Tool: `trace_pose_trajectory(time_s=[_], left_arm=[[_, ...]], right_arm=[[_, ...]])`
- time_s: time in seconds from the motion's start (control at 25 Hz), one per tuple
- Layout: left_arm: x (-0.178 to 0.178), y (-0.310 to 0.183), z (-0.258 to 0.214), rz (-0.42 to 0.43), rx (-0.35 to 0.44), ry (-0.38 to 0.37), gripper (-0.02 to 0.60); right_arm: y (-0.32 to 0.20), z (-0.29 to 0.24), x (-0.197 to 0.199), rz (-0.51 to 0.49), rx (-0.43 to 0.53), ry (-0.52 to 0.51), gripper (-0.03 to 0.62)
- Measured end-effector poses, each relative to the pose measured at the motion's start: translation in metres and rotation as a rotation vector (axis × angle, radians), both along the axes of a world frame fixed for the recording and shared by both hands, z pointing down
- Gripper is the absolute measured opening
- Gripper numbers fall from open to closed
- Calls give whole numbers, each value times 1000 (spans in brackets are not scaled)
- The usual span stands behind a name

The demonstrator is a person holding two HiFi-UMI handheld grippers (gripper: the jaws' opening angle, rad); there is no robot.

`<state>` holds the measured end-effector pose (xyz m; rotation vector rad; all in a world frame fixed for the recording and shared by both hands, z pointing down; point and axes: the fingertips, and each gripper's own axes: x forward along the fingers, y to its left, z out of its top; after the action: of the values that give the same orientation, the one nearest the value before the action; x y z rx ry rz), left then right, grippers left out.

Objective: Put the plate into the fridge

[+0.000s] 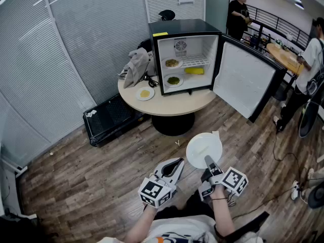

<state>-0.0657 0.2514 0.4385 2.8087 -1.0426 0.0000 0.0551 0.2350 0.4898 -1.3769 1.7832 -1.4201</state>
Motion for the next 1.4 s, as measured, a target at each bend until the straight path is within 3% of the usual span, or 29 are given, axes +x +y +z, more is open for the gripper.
trace_pose_trajectory(time_s=[0.8,1.4], left_arm=[[11,-24,5,2,-34,9,11],[59,-88,15,-27,-97,17,11]], right_arm=[[-20,5,14,8,-5,-34,32],[-77,15,66,-15,-64,-34,32]])
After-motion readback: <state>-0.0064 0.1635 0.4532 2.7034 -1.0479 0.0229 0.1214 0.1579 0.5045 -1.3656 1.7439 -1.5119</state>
